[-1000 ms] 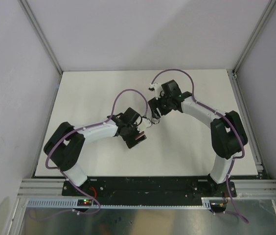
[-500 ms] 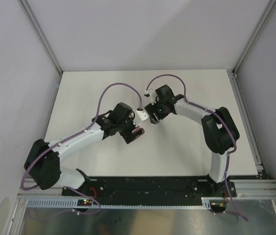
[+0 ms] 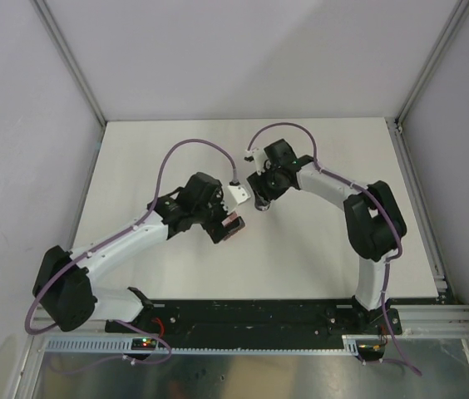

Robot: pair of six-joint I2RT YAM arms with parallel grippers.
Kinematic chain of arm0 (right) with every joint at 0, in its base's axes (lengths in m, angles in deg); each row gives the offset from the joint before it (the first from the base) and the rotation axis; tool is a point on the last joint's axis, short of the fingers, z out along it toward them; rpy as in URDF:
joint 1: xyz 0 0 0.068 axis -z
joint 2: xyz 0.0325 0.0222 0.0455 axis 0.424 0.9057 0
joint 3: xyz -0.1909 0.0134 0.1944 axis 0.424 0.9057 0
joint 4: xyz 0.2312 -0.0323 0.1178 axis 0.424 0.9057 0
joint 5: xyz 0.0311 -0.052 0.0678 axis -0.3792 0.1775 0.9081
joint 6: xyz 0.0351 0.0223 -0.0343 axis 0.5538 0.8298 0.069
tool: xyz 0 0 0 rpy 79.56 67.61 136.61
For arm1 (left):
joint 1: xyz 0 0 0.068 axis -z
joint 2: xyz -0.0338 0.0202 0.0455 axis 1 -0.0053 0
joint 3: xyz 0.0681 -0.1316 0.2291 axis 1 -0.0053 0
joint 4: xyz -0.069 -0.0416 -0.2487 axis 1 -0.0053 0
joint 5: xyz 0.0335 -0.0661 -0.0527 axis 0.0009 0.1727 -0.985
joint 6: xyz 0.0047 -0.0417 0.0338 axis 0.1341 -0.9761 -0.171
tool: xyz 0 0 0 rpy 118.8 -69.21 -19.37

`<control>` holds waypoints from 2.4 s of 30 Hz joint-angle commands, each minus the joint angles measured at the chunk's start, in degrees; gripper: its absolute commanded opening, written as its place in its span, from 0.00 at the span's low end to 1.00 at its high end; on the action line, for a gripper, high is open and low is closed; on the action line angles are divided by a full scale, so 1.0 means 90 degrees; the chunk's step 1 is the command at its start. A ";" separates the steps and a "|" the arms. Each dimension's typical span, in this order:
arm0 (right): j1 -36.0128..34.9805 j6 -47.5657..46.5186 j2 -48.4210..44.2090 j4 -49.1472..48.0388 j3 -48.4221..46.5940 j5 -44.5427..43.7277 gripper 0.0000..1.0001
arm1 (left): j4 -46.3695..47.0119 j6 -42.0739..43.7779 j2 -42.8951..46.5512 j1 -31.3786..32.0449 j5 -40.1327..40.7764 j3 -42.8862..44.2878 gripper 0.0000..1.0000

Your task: Sort the pills into containers

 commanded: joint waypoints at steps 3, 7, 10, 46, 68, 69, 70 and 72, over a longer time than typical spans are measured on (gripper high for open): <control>0.0228 -0.0152 -0.1090 0.0958 -0.0685 0.1538 0.20 | 0.0017 -0.0147 0.0637 -0.0154 -0.0652 0.0579 0.99; 0.0391 -0.0025 -0.1614 0.1475 -0.1107 0.2600 0.18 | 0.0008 -0.0587 0.0646 -0.0197 -0.0949 0.1260 0.99; 0.0521 0.0249 -0.1893 0.1636 -0.1382 0.3286 0.17 | 0.0007 -0.1059 0.0515 -0.0263 -0.1141 0.1850 0.98; 0.1049 0.2549 -0.2512 0.0276 -0.1242 0.5941 0.09 | 0.0067 -0.0932 -0.0241 0.0291 -0.0777 0.2959 0.59; 0.1295 0.2311 -0.3113 0.0592 -0.1033 0.5284 0.89 | 0.0050 -0.0973 0.0184 0.0350 -0.1039 0.2403 0.00; 0.1293 0.2281 -0.3110 0.0610 -0.1004 0.5256 0.88 | 0.0053 -0.0999 0.0187 0.0350 -0.1051 0.2411 0.00; 0.1292 0.2261 -0.3114 0.0619 -0.0955 0.5227 0.87 | 0.0049 -0.1016 0.0194 0.0355 -0.1072 0.2415 0.00; 0.1277 0.2219 -0.3109 0.0620 -0.0858 0.5184 0.85 | 0.0052 -0.1056 0.0199 0.0351 -0.1100 0.2423 0.00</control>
